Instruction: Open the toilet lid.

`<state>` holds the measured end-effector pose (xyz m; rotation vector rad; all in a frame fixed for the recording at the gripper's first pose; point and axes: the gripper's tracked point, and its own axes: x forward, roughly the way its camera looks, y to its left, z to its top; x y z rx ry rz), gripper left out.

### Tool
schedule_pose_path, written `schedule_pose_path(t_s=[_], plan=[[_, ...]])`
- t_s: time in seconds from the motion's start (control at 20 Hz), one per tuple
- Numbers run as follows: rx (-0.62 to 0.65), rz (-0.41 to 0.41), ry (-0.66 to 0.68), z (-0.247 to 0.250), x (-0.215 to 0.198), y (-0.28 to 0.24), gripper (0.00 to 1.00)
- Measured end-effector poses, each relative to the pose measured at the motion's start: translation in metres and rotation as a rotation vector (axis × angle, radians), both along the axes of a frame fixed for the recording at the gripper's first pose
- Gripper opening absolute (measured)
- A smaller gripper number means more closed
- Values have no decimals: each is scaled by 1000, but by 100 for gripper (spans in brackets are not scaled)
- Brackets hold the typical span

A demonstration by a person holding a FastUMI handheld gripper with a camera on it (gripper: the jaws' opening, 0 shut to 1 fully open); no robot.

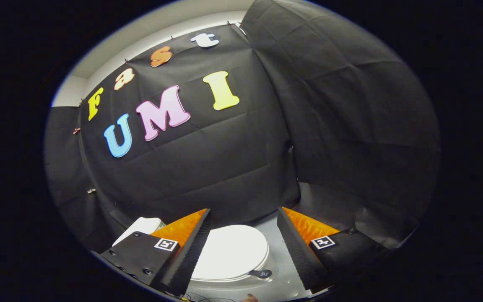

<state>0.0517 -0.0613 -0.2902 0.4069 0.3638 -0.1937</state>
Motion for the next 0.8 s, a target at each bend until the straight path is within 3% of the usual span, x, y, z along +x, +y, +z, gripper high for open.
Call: schedule_pose_path(t_s=[0.8], plan=[[209,-52,223,-182,-2,-5,100]])
